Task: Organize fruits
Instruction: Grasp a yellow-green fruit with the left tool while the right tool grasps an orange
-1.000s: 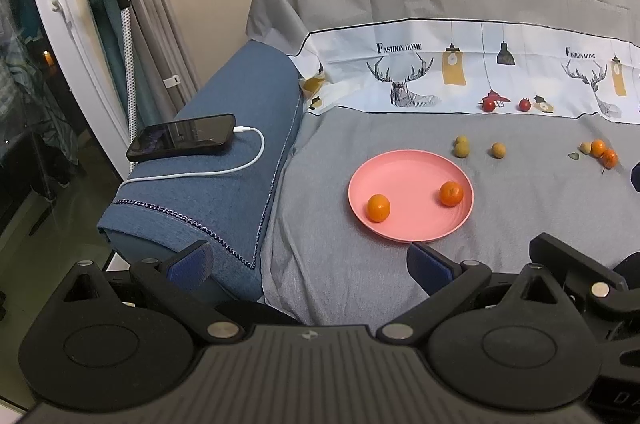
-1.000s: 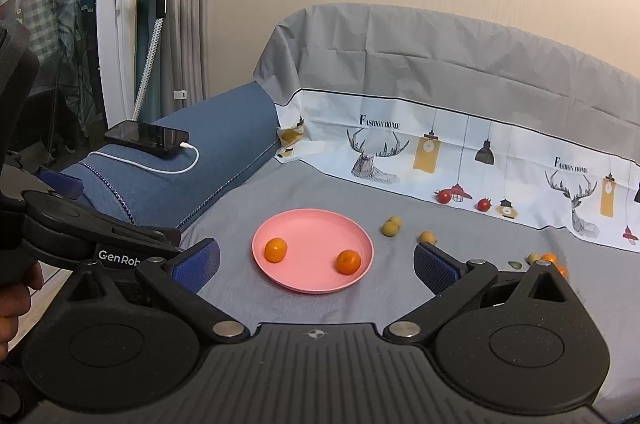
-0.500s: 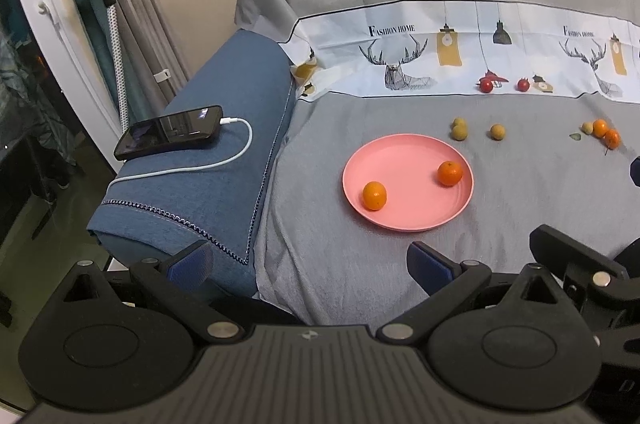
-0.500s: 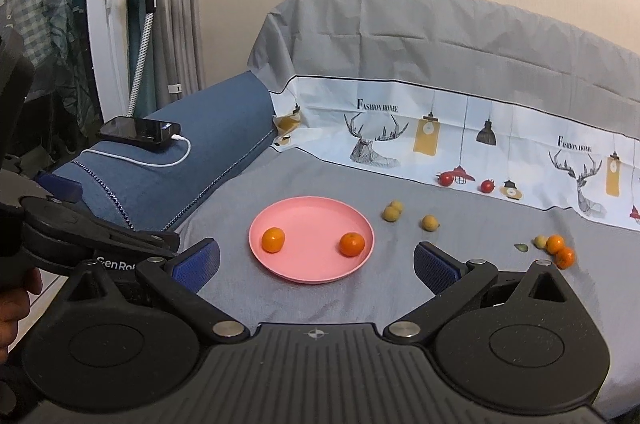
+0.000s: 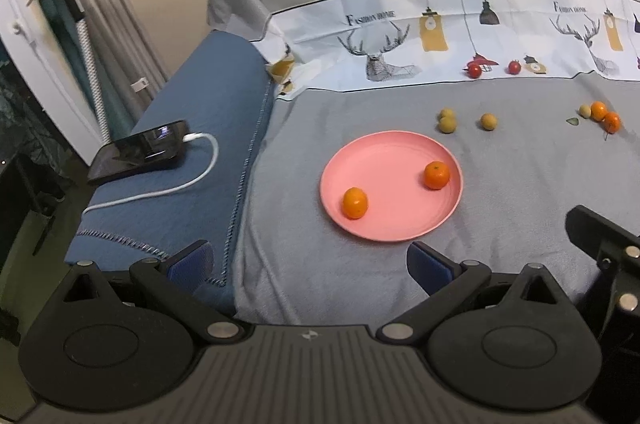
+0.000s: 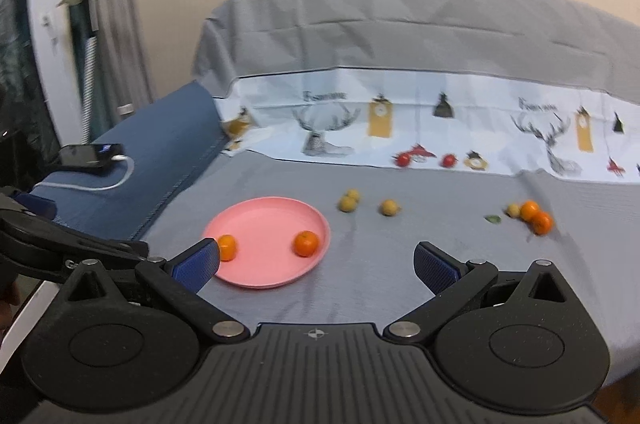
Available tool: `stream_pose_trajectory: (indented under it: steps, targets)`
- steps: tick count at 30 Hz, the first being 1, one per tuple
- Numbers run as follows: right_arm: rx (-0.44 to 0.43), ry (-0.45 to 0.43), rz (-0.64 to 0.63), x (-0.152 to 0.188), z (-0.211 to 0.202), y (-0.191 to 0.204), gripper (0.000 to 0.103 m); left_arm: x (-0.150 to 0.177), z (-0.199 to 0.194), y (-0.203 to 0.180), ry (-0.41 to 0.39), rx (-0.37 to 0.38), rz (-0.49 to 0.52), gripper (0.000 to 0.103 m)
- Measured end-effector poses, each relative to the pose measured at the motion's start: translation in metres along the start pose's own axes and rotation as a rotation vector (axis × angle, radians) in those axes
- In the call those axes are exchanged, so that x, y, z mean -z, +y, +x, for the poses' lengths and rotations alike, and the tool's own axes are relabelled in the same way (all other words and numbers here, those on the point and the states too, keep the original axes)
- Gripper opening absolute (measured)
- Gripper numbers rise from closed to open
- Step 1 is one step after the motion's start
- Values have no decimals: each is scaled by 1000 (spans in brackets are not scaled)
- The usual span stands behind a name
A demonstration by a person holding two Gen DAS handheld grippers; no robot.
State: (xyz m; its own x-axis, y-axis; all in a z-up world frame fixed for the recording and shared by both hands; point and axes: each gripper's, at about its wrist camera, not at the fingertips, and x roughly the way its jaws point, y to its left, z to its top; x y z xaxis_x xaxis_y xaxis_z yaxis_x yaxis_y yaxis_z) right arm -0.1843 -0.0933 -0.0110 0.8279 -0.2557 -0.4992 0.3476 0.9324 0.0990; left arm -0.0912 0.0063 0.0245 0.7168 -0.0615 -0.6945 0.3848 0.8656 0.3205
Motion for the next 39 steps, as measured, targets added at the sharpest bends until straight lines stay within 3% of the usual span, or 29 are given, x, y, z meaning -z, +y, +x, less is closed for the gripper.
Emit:
stream_pose_trajectory:
  steps: [4, 10, 14, 19, 26, 31, 35, 36, 37, 38, 39]
  targets:
    - [54, 11, 54, 0, 12, -26, 102, -23, 16, -17, 25, 47, 8, 103]
    - [192, 10, 141, -3, 41, -88, 102, -74, 59, -48, 62, 177, -27, 103]
    - [315, 5, 194, -8, 73, -142, 102, -111, 102, -75, 59, 234, -35, 103]
    - [440, 33, 276, -5, 128, -213, 102, -150, 180, -113, 129, 284, -5, 103]
    - [490, 141, 452, 5, 217, -299, 102, -175, 286, -152, 290, 298, 11, 103]
    - [527, 190, 430, 12, 266, -323, 102, -181, 345, -166, 434, 316, -6, 103]
    - [529, 198, 359, 16, 289, -324, 102, -183, 361, -171, 436, 314, -3, 103]
    - [531, 195, 324, 17, 292, -320, 101, -183, 361, -170, 422, 317, -8, 99]
    - [536, 191, 288, 18, 295, -316, 97, -183, 359, -170, 404, 322, -16, 77]
    - [538, 188, 262, 18, 296, -314, 75, -183, 358, -169, 399, 331, -17, 61]
    - [538, 179, 246, 18, 296, -313, 45, -184, 357, -169, 398, 345, -10, 42]
